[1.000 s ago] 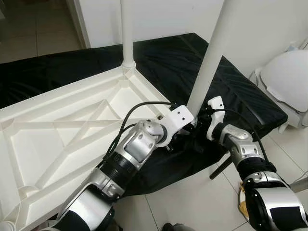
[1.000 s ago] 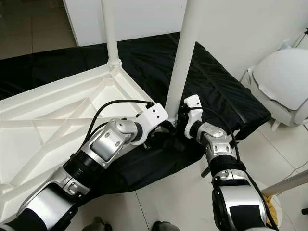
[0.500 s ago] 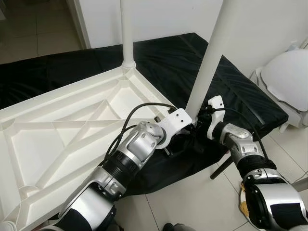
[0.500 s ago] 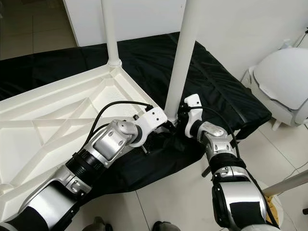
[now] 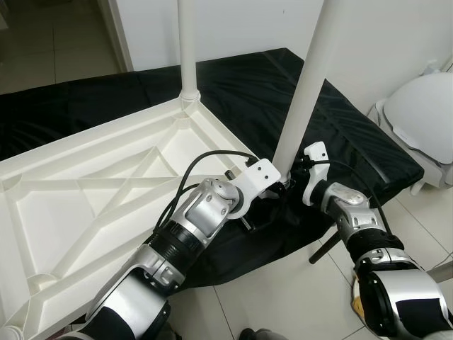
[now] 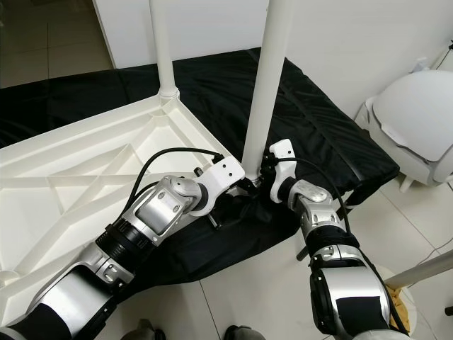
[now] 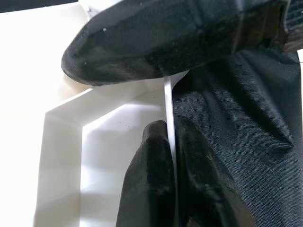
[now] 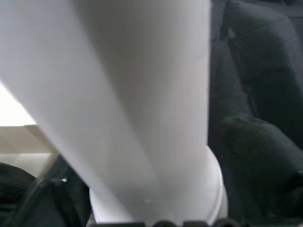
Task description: Building children table
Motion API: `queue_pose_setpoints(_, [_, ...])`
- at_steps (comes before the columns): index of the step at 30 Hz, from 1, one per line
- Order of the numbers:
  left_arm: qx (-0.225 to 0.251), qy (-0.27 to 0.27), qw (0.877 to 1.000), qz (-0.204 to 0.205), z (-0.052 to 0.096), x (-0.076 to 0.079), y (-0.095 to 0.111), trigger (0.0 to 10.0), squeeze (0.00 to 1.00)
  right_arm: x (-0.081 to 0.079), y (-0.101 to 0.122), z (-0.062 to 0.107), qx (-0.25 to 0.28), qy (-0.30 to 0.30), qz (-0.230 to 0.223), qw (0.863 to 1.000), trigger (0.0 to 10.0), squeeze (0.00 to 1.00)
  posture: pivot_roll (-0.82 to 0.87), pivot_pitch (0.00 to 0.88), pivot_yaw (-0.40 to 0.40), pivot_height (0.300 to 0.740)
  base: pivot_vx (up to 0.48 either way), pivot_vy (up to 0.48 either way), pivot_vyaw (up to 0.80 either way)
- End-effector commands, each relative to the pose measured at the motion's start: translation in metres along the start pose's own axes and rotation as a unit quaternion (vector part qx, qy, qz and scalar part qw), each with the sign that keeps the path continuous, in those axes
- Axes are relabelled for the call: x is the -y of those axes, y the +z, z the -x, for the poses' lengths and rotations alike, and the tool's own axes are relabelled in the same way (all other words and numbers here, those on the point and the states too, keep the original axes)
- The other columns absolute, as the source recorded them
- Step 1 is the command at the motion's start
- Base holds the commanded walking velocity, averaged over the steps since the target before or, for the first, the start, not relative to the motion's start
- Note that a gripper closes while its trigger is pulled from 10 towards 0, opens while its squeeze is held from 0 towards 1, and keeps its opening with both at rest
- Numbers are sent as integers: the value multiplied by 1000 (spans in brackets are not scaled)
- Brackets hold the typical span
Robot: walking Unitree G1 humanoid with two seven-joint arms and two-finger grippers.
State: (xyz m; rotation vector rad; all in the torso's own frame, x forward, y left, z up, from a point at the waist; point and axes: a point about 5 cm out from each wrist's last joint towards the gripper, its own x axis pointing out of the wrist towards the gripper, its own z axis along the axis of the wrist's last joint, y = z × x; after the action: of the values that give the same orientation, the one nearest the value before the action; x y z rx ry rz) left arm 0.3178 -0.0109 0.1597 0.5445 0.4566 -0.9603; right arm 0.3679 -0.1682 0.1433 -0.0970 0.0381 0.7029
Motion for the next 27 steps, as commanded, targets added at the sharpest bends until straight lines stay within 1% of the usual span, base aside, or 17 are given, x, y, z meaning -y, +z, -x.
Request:
queue_pose_setpoints(1, [-9,-2,1000,-17,-2,4,0,10000,0,7,-3,2,-6,-50,-5,999,2627,0,-75,84,-3,740,0,0,0])
queue_pose_setpoints(3, [-9,0,1000,-18,-2,3,0,10000,0,7,-4,2,-7,-62,-7,998,2627,0,-75,84,-3,740,0,0,0])
queue_pose_setpoints(4, [-9,1,1000,-19,-2,3,0,10000,0,6,-4,2,-2,-68,-9,998,0,0,-75,84,-4,740,0,0,0])
queue_pose_setpoints(9, [-8,1,1000,-21,-2,4,0,10000,0,3,-4,1,9,-73,-9,997,0,0,-74,82,-7,740,0,0,0])
queue_pose_setpoints(11, [-7,0,1000,-22,-2,5,1,10000,0,-1,0,-1,25,-93,-9,995,0,0,-73,80,-11,740,0,0,0])
queue_pose_setpoints(14, [-6,-1,1000,-21,-2,6,1,10000,0,-4,2,-3,36,-104,-13,994,0,0,-72,78,-15,740,0,0,0])
queue_pose_setpoints(16, [-5,-2,1000,-22,-2,8,1,10000,0,-14,2,-8,47,-152,-33,987,0,0,-68,77,-20,740,0,0,0])
queue_pose_setpoints(17, [-5,-2,1000,-22,-2,8,1,10000,0,-14,2,-8,47,-152,-33,987,0,0,-68,77,-20,740,0,0,0])
queue_pose_setpoints(18, [-5,-3,1000,-22,-2,8,1,10000,0,-16,2,-9,47,-171,-40,983,0,0,-68,77,-21,740,0,0,0])
queue_pose_setpoints(20, [-5,-3,1000,-23,-2,9,1,10000,0,-20,1,-10,46,-244,-54,967,0,0,-68,74,-23,740,0,0,0])
queue_pose_setpoints(21, [-5,-3,1000,-23,-2,9,1,10000,0,-20,1,-10,46,-244,-54,967,0,0,-68,74,-23,740,0,0,0])
queue_pose_setpoints(22, [-5,-3,1000,-22,-3,9,1,10000,0,-21,0,-10,46,-267,-58,961,0,0,-68,74,-23,740,0,0,0])
queue_pose_setpoints(23, [-5,-2,1000,-22,-3,9,1,10000,0,-24,0,-11,45,-298,-64,951,0,0,-67,68,-26,740,0,0,0])
queue_pose_setpoints(24, [-5,-2,1000,-22,-3,8,0,10000,0,-27,-1,-11,45,-315,-69,946,0,0,-67,66,-27,740,0,0,0])
queue_pose_setpoints(25, [-5,-2,1000,-22,-3,8,0,10000,0,-27,-1,-11,45,-315,-69,946,0,0,-67,66,-27,740,0,0,0])
queue_pose_setpoints(26, [-5,-1,1000,-22,-3,8,0,10000,0,-30,-3,-12,35,-340,-74,937,0,0,-68,63,-29,740,0,0,0])
queue_pose_setpoints(27, [-6,0,1000,-21,-3,8,0,10000,0,-34,-7,-13,21,-373,-81,924,0,0,-66,59,-28,740,0,0,0])
